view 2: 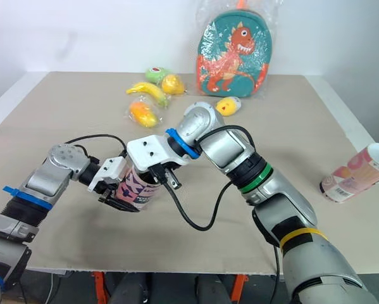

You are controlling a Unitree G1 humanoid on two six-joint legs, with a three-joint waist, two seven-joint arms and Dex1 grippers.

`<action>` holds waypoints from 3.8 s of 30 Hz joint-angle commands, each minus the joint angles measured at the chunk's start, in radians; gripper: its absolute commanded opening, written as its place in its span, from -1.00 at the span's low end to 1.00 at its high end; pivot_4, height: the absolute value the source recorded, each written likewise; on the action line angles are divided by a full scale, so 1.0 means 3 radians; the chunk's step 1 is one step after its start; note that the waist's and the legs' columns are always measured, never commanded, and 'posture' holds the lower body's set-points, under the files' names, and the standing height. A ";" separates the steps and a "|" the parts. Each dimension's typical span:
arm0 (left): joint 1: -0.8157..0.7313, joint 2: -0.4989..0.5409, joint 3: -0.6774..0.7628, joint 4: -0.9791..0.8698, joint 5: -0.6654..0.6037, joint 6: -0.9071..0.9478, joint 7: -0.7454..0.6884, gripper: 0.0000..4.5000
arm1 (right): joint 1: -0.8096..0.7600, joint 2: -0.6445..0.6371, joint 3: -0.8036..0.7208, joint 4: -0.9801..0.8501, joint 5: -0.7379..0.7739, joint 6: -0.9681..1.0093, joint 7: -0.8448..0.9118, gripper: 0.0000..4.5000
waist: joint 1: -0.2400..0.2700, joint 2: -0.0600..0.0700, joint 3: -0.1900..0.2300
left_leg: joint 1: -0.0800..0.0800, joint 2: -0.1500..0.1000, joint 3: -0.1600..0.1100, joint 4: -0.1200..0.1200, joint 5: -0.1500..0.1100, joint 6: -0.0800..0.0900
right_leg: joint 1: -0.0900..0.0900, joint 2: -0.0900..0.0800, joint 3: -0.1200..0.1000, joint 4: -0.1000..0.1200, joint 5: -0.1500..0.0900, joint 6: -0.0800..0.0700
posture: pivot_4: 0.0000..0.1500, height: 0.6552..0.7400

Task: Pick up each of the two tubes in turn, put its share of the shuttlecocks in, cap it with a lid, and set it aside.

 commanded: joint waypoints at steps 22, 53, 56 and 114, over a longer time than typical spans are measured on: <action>0.0048 -0.0088 -0.0011 -0.0084 0.0058 -0.0071 -0.0004 0.26 | -0.0185 -0.1052 -0.0426 -0.0464 0.0920 0.0510 0.0290 -0.98 | 0.0047 0.0000 0.0003 | -0.0016 -0.0015 -0.0002 -0.0002 -0.0003 -0.0003 | -0.0009 -0.0014 0.0001 -0.0002 -0.0007 -0.0003 | 1.00 0.87; 0.0302 -0.1512 0.0148 0.0227 -0.0257 -0.0479 0.0863 0.26 | 0.3208 -0.2995 -0.2790 -0.0428 0.0806 0.0277 -0.0393 -0.16 | 0.0013 -0.0005 0.0008 | -0.0044 -0.0023 -0.0001 0.0017 0.0003 0.0001 | -0.0029 -0.0017 0.0009 -0.0004 0.0008 0.0026 | 1.00 0.87; 0.0260 -0.1561 0.0097 0.0433 -0.0157 -0.0646 0.0847 0.26 | 0.3199 -0.2965 -0.2726 -0.0276 0.0766 0.0234 -0.0391 -0.16 | 0.0007 -0.0004 0.0008 | -0.0043 -0.0023 0.0001 0.0015 0.0004 0.0000 | -0.0029 -0.0017 0.0012 -0.0004 0.0008 0.0026 | 1.00 0.87; 0.0060 -0.1688 0.0194 0.1116 0.0023 -0.1067 0.0806 0.26 | 0.2164 -0.2390 -0.1864 0.1271 0.0140 -0.0198 -0.0403 -0.16 | -0.0031 0.0005 0.0004 | -0.0006 -0.0027 0.0000 0.0004 0.0009 -0.0008 | 0.0007 -0.0017 0.0014 -0.0008 0.0008 0.0029 | 1.00 0.87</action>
